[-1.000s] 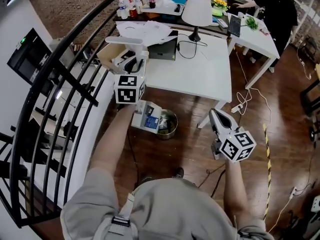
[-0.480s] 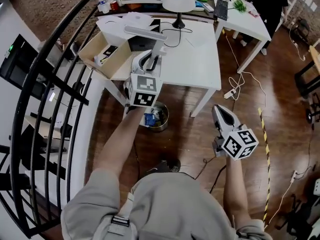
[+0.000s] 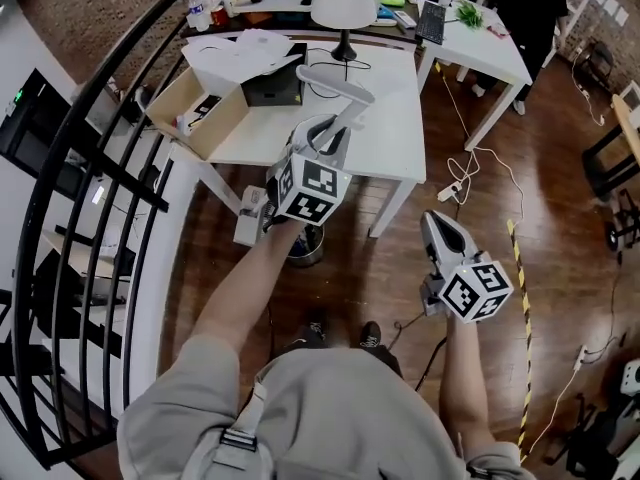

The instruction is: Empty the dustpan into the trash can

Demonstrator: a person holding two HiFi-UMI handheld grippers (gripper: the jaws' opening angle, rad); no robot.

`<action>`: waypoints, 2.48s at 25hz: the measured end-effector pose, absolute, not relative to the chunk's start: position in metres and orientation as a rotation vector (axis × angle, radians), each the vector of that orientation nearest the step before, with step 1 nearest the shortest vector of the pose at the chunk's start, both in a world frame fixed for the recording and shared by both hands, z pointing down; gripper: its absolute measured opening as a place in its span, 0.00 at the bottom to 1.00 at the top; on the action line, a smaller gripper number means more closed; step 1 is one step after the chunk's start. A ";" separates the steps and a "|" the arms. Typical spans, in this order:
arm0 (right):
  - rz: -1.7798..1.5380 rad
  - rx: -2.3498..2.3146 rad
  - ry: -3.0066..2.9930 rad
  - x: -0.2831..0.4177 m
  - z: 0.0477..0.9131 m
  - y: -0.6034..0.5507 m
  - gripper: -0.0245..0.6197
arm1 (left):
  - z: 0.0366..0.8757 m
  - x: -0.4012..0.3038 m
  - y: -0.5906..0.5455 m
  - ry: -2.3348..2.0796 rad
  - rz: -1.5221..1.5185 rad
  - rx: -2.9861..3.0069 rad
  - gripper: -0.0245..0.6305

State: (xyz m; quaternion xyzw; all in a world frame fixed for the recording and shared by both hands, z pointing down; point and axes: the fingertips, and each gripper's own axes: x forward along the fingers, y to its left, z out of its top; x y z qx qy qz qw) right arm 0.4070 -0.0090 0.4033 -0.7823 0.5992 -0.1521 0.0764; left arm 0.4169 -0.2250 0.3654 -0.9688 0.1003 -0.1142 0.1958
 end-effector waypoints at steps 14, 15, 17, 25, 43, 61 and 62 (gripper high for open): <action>-0.361 -2.253 1.889 0.475 0.387 0.065 0.04 | 0.407 0.486 -0.140 -0.025 -0.683 -2.629 0.18; -0.354 -2.250 1.888 0.479 0.386 0.069 0.04 | 0.409 0.490 -0.135 -0.032 -0.700 -2.619 0.18; -0.348 -2.243 1.886 0.485 0.386 0.077 0.04 | 0.415 0.498 -0.123 -0.037 -0.725 -2.600 0.18; -0.361 -2.251 1.858 0.512 0.393 0.110 0.04 | 0.443 0.529 -0.076 -0.071 -0.782 -2.531 0.18; -0.351 -2.161 1.959 0.481 0.381 0.065 0.04 | 0.397 0.461 -0.153 0.132 -0.726 -2.599 0.17; -0.380 -2.011 2.170 0.332 0.372 -0.101 0.04 | 0.336 0.219 -0.351 0.660 -0.539 -2.847 0.17; -0.379 -1.992 2.194 0.322 0.370 -0.110 0.04 | 0.336 0.207 -0.354 0.676 -0.528 -2.870 0.17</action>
